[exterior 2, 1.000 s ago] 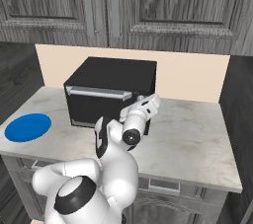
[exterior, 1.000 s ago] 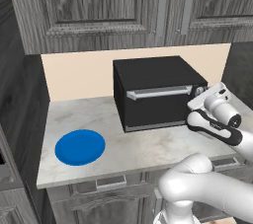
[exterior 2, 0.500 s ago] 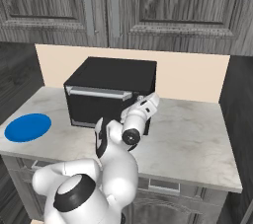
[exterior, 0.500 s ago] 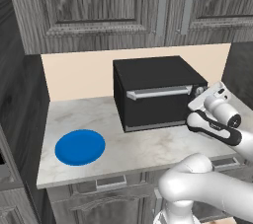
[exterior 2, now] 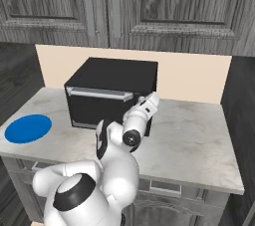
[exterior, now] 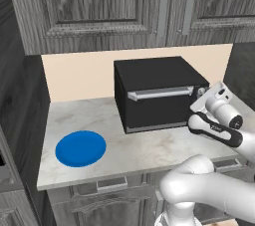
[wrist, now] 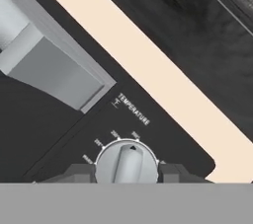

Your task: Pull the toaster oven rack outwards. Pick up the baguette from the plate and place it on the toaster oven rack. Close the toaster oven door fully and set the temperature to the lowest setting.

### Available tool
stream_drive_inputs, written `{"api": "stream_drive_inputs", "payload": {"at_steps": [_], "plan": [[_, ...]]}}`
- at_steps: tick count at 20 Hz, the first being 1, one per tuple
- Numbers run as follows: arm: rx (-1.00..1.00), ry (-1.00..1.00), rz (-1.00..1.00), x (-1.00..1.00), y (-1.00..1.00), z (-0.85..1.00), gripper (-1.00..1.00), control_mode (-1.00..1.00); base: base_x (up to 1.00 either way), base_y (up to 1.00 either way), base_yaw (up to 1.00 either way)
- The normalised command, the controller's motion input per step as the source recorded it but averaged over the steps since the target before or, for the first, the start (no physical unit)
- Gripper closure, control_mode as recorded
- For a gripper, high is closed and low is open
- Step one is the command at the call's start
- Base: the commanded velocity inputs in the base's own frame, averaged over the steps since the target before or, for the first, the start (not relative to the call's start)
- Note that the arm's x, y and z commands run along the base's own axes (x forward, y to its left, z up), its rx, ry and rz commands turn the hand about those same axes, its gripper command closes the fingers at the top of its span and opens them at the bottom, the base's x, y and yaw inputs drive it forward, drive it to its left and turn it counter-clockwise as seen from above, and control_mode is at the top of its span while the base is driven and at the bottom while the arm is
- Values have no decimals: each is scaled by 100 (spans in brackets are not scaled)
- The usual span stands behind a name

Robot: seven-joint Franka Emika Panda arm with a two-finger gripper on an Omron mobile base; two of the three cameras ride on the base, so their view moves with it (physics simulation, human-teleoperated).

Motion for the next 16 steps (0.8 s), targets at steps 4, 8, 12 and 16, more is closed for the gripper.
{"api": "stream_drive_inputs", "payload": {"at_steps": [4, 8, 12, 16], "plan": [[-10, -2, 0, 0, 0, -10, 100, -100, 0, 0, 0], [-9, -2, 0, 0, 0, -14, 100, -100, 0, 0, 0], [-9, 0, 0, 0, 0, -18, 100, -100, 0, 0, 0], [-10, 0, 0, 0, 0, -19, 100, -100, 0, 0, 0]]}}
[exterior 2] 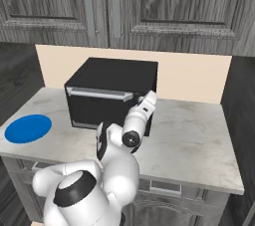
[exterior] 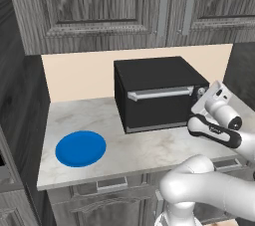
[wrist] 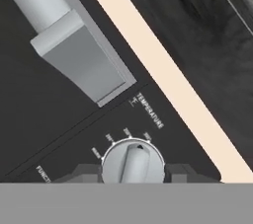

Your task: Pull the toaster oven rack outwards. Pick up the baguette from the plate and place it on the toaster oven rack. Close the toaster oven door fully and set the temperature to the lowest setting.

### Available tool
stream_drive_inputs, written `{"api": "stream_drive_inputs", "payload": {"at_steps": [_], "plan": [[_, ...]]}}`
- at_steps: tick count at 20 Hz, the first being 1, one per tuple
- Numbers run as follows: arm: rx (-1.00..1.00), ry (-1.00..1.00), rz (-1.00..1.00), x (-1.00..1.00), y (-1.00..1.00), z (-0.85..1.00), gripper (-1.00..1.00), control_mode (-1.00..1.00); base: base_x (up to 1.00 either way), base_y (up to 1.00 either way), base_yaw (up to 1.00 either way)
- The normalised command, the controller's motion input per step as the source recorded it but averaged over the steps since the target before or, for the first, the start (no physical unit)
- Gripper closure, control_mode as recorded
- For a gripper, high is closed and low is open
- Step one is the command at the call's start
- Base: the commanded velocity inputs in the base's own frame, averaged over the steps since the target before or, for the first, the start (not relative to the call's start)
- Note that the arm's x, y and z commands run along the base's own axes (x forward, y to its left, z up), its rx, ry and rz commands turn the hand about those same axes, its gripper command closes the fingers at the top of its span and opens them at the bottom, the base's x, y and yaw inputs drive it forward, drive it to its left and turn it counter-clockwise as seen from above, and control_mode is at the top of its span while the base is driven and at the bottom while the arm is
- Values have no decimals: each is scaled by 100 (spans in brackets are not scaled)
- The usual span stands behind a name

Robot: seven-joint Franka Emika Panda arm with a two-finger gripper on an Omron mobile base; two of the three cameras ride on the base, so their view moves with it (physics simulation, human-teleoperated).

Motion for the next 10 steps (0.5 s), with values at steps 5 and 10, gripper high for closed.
{"api": "stream_drive_inputs", "payload": {"at_steps": [5, 10], "plan": [[-8, 0, 1, 0, 0, -17, 100, -100, 0, 0, 0], [-7, 0, 3, 0, 0, -15, 100, -100, 0, 0, 0]]}}
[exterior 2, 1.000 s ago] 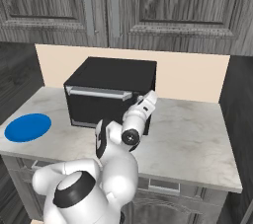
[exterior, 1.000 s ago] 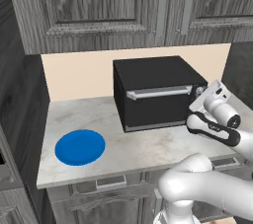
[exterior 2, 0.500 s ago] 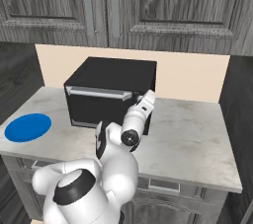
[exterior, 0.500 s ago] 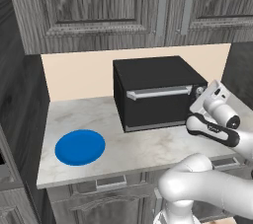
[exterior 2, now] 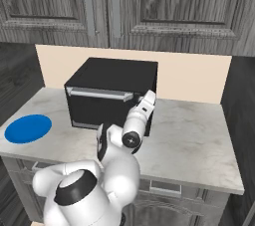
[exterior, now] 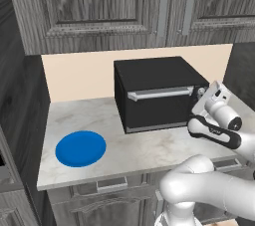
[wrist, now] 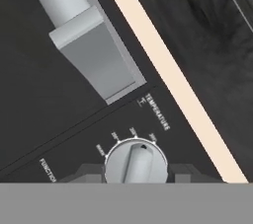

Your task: Pull the toaster oven rack outwards. Pick up the baguette from the plate and place it on the toaster oven rack. Close the toaster oven door fully and set the temperature to the lowest setting.

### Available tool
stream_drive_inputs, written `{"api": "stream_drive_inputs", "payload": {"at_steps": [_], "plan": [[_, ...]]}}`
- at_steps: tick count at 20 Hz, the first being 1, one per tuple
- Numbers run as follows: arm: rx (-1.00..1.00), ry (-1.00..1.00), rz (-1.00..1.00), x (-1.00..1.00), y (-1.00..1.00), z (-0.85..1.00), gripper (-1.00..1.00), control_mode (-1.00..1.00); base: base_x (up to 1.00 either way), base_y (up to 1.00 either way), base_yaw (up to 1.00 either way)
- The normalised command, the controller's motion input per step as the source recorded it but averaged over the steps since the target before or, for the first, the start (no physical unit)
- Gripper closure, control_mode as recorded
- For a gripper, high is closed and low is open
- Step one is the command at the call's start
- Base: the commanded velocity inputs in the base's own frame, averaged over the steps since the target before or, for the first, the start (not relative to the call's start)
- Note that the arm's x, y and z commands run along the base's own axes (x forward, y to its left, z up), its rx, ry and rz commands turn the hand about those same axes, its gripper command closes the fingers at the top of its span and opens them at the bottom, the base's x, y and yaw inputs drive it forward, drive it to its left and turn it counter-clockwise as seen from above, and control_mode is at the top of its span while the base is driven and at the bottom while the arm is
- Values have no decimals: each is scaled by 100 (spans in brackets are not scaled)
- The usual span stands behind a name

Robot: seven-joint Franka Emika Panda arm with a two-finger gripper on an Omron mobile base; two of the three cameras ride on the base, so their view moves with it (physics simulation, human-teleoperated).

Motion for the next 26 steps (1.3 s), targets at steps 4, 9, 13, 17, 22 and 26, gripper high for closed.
{"api": "stream_drive_inputs", "payload": {"at_steps": [4, 9, 13, 17, 22, 26], "plan": [[-6, 0, 6, 0, 0, -14, 100, -100, 0, 0, 0], [-4, 0, 14, 0, 0, -13, 100, -100, 0, 0, 0], [-3, 0, 19, 0, 0, -10, 100, -100, 0, 0, 0], [-4, 0, 18, 0, 0, -14, 100, -100, 0, 0, 0], [-2, 0, 15, 0, -4, -19, 100, -100, 0, 0, 0], [0, 0, 12, 0, -1, -14, 100, -100, 0, 0, 0]]}}
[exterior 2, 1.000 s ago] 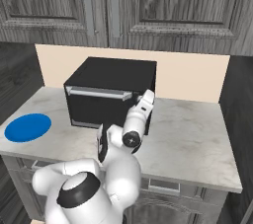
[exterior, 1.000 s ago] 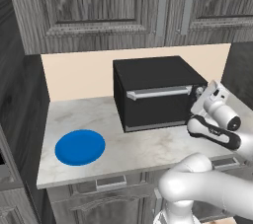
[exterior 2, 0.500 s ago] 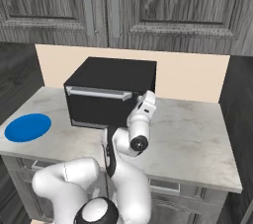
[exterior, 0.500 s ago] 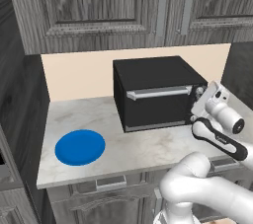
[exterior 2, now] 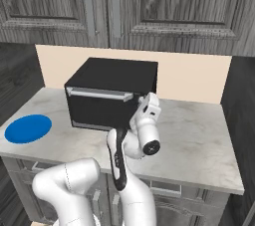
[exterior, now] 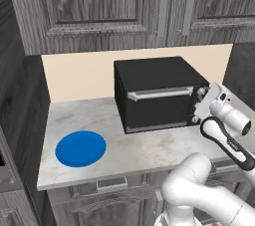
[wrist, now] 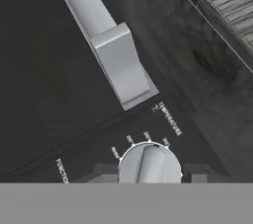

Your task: Pull the toaster oven rack outwards. Pick up the baguette from the plate and place it on the toaster oven rack. Close the toaster oven door fully and set the temperature to the lowest setting.

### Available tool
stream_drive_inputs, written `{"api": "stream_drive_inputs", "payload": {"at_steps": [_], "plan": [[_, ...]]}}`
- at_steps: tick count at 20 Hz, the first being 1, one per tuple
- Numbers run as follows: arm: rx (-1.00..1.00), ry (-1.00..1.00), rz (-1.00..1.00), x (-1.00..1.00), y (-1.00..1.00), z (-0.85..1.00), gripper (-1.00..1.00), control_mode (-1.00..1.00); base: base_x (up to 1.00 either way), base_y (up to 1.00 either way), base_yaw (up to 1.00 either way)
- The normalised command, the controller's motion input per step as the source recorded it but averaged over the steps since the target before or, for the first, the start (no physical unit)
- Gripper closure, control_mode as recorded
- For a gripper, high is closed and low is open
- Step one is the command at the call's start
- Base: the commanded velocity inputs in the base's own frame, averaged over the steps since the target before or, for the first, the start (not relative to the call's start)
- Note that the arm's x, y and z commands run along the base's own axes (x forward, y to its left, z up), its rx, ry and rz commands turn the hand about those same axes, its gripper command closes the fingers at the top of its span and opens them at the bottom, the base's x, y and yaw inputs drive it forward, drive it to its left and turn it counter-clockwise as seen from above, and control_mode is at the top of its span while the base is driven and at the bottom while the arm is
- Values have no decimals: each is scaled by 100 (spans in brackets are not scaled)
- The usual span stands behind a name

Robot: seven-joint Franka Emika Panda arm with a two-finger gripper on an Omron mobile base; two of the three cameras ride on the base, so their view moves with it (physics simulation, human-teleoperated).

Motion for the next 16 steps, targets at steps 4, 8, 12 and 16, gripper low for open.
{"api": "stream_drive_inputs", "payload": {"at_steps": [4, 8, 12, 16], "plan": [[0, 0, 13, 0, 0, 0, 100, -100, 0, 0, 0], [0, 6, 15, 0, 0, -11, 100, -100, 0, 0, 0], [-1, 19, 14, 0, 0, -10, 100, -100, 0, 0, 0], [-1, 21, 13, 0, 0, -9, 100, -100, 0, 0, 0]]}}
